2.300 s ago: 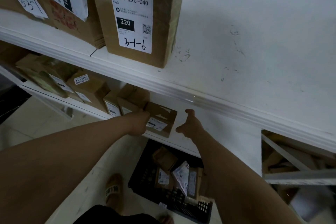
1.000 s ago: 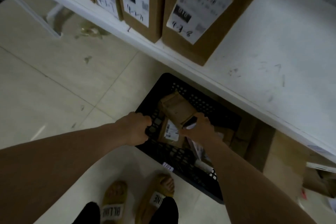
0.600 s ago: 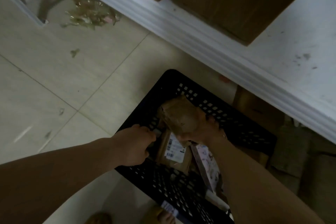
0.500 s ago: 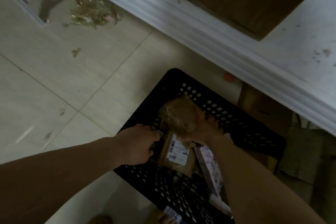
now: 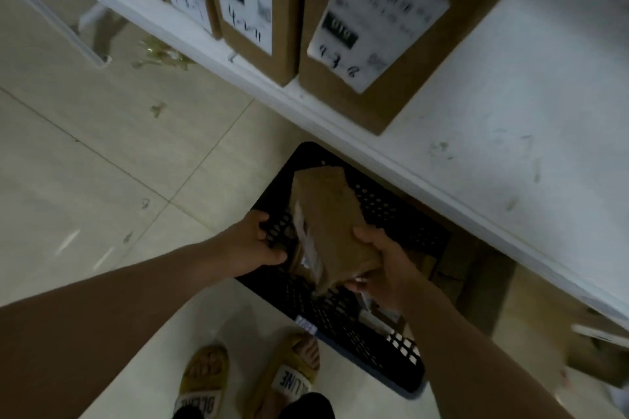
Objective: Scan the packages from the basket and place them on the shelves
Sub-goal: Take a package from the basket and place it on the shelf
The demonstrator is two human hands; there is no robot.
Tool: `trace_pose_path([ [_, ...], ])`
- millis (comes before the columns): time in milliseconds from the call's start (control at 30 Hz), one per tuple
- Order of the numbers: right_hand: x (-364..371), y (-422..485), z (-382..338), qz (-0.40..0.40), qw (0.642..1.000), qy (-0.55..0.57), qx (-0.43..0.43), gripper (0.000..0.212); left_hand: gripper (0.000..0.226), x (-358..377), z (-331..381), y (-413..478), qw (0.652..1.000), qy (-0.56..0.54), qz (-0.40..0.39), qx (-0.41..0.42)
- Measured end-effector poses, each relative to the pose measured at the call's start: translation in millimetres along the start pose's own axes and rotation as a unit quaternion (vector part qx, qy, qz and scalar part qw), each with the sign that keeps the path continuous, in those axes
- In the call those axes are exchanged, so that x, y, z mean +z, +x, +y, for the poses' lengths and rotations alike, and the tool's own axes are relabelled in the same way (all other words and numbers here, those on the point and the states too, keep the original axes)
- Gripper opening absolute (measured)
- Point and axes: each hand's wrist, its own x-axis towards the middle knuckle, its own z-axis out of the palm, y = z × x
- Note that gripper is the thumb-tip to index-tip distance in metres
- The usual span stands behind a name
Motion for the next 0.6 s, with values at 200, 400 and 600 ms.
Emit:
trace_pose_path([
  [200, 21, -133, -12, -0.089, 0.993, 0.079, 0.022, 0.091, 0.136, -12, 78, -113, 0.992, -0.124, -0.019, 0.020],
  [400, 53, -266, -41, -0.162, 0.979, 0.117, -0.039, 0.078, 0.112, -25, 125, -228, 0.967, -0.182, -0.163, 0.070],
  [600, 86, -389, -51, -0.072, 0.985, 0.107, -0.114, 0.061, 0.057, -20, 175, -334, 0.944, -0.219, -0.214, 0.122],
])
